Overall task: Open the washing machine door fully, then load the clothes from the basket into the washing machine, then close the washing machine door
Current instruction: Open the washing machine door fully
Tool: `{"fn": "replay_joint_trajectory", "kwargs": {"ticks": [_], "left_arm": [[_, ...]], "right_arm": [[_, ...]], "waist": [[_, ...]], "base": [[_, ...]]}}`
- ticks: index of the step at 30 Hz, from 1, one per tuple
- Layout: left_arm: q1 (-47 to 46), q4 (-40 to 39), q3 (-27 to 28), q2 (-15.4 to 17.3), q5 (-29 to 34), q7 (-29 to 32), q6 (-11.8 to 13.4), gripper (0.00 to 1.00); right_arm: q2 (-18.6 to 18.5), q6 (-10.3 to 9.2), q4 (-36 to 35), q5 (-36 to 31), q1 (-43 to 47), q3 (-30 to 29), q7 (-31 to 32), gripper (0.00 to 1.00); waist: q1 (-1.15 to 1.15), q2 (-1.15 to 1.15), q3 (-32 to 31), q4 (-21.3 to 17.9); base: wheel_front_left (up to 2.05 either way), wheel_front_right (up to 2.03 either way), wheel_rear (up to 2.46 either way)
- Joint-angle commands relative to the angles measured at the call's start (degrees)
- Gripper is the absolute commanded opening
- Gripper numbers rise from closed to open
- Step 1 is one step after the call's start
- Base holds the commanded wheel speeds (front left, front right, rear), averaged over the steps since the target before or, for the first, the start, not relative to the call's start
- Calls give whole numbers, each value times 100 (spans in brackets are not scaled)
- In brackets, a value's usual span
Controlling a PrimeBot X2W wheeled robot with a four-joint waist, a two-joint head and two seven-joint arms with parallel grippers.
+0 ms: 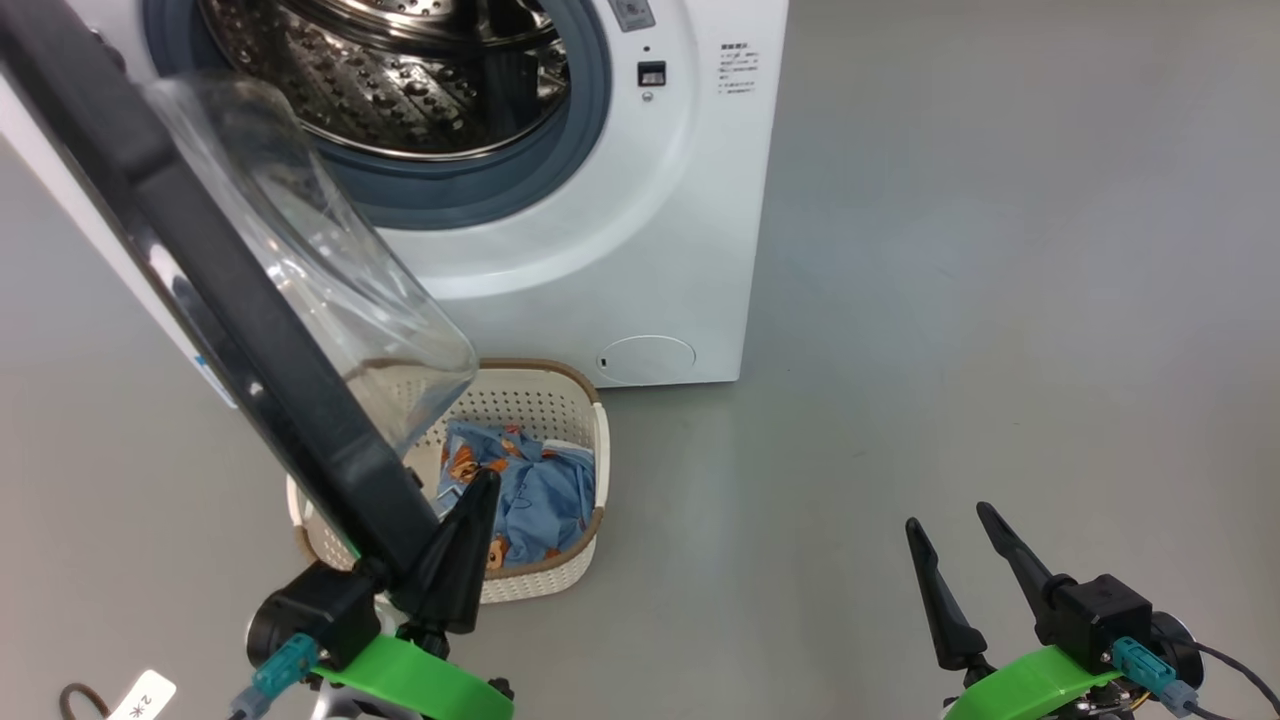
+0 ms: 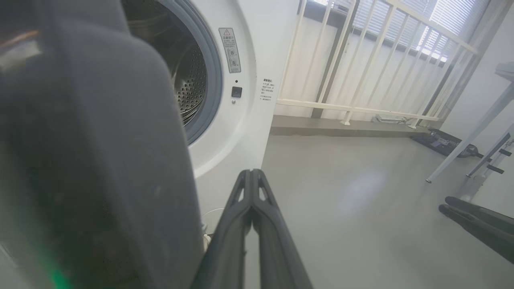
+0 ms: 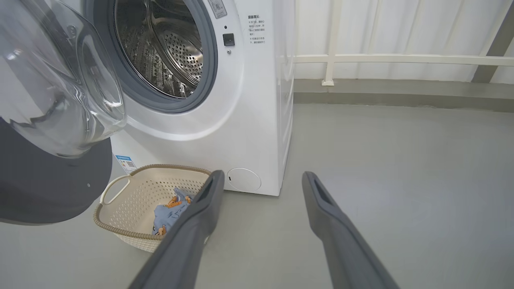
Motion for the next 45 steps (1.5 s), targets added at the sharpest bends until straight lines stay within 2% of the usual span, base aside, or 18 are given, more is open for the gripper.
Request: {"fn": "replay_joint_trajectory", "kwargs": {"ticks": [1,12,27,34,45], "left_arm": [[-135,-209,247,46,-25,-31,-14,0],[32,-169,535,21,43,-31,-14,0],[207,-298,503,15,57,-31,-5,0],[374,-454,494,14,30,-31,225,0],[597,-339,876,14,107,-31,474,0]], "right_arm": [[-6,16,-109,64,-227,164,-69,100],[-2,16,-84,75,-232,151,-69,100],[1,16,-65,112,-197,114,-69,100],[3,16,-66,127,-150,127,-69,100],[4,16,-52,227,-76,152,-69,100]], "waist": [[0,0,14,83],[0,0,38,378],[0,0,-4,896],[0,0,-98,1248],[0,0,-296,1591]], "base": [[0,0,0],[0,0,0],[0,0,0],[0,0,0],[0,0,0]]}}
